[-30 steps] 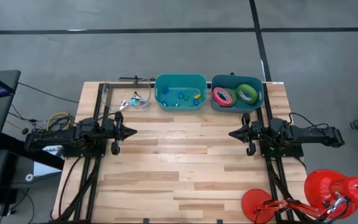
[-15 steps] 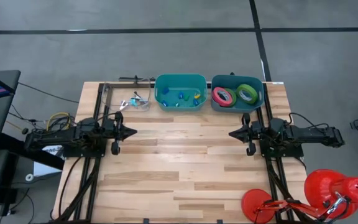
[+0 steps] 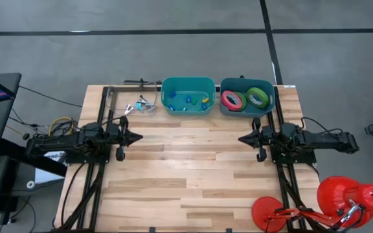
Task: Pick and place Stapler, Stapler remover, tape
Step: Return to Home Position
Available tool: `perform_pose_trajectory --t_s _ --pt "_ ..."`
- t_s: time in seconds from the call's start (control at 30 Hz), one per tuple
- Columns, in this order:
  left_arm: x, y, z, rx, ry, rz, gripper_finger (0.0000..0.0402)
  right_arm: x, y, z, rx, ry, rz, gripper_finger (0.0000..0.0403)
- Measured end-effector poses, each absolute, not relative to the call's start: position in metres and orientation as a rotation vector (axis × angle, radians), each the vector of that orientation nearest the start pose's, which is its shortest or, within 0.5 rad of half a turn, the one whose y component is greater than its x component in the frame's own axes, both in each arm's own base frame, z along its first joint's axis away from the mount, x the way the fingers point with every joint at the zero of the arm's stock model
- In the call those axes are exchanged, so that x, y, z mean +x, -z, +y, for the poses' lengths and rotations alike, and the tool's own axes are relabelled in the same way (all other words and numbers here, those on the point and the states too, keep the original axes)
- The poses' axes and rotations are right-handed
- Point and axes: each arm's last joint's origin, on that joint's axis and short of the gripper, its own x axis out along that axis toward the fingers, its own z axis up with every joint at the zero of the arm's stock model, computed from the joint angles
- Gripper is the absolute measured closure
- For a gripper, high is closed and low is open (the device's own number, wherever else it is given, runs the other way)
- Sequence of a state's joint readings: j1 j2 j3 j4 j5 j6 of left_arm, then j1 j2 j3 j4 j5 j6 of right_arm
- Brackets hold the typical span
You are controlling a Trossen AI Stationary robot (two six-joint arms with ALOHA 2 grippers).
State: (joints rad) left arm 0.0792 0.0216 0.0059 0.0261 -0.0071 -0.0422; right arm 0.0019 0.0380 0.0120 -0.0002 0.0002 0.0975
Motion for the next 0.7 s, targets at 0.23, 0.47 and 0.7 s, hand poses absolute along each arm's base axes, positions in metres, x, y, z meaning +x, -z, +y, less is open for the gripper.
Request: perform_pose_trajectory --t_s 0.23,0.47,0.7 --pt "0.0983 -0.1664 0.0080 -0.042 -0.086 -0.013 0.0399 0.0993 -0.1645 -0.0009 0.096 0.011 0.027 0.0403" --pt "0.0983 -0.1664 0.0080 -0.042 -0.086 -0.013 0.0399 0.0970 -0.1674 -0.0008 0.030 0.008 -0.009 0.0403" --pt "0.0983 -0.1665 0.0080 -0.041 -0.086 -0.013 0.0399 0.0970 -0.1675 -0.0008 0.014 0.009 -0.008 0.0403"
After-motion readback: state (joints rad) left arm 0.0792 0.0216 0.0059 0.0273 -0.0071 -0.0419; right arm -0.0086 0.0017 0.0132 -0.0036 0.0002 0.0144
